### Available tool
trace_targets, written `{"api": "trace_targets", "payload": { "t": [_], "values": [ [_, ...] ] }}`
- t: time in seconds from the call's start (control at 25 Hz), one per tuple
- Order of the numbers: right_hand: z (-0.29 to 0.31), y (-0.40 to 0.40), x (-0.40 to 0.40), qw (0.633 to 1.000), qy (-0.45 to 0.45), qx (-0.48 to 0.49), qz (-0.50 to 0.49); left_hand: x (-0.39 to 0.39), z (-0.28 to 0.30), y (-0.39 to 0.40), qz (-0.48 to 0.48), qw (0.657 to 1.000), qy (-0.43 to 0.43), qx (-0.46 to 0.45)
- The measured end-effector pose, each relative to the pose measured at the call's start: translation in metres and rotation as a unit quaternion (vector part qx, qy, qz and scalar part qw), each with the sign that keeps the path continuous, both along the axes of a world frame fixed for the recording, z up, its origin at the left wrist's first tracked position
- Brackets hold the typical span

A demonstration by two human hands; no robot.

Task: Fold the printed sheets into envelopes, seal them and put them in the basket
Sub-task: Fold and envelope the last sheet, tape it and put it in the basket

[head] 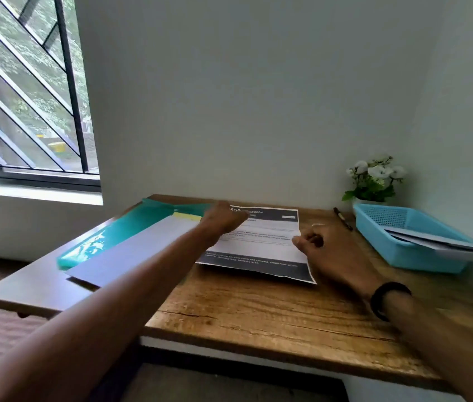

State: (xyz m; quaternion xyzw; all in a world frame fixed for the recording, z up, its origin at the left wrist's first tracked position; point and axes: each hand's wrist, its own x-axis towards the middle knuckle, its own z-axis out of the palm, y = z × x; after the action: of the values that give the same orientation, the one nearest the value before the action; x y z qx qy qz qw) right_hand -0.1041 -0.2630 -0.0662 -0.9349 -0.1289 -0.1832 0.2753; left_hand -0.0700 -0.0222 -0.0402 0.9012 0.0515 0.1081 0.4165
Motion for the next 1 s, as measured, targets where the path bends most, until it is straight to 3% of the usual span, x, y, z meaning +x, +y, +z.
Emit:
{"api": "trace_targets", "payload": {
  "t": [0.16, 0.36, 0.44, 0.6, 0.76, 1.0],
  "values": [
    [-0.011, 0.018, 0.047, 0.997, 0.031, -0.076, -0.005, 0.022, -0.012, 0.018, 0.020, 0.996, 0.004, -0.081],
    [-0.015, 0.010, 0.062, 0.994, 0.036, -0.101, 0.011, 0.049, -0.027, 0.016, 0.059, 0.998, -0.010, 0.000],
    [-0.017, 0.004, 0.066, 0.997, 0.036, -0.069, 0.024, 0.060, -0.029, 0.020, 0.052, 0.998, -0.011, -0.021],
    [-0.015, -0.010, 0.070, 0.995, 0.047, 0.071, 0.046, 0.057, -0.019, 0.029, 0.032, 0.958, 0.008, -0.286],
    [-0.015, -0.009, 0.068, 0.991, 0.029, 0.124, 0.045, 0.050, -0.019, 0.035, -0.037, 0.942, 0.011, -0.333],
    [-0.001, -0.009, 0.065, 0.960, -0.077, 0.268, -0.002, 0.050, -0.014, 0.031, -0.027, 0.935, -0.011, -0.355]
  ]
}}
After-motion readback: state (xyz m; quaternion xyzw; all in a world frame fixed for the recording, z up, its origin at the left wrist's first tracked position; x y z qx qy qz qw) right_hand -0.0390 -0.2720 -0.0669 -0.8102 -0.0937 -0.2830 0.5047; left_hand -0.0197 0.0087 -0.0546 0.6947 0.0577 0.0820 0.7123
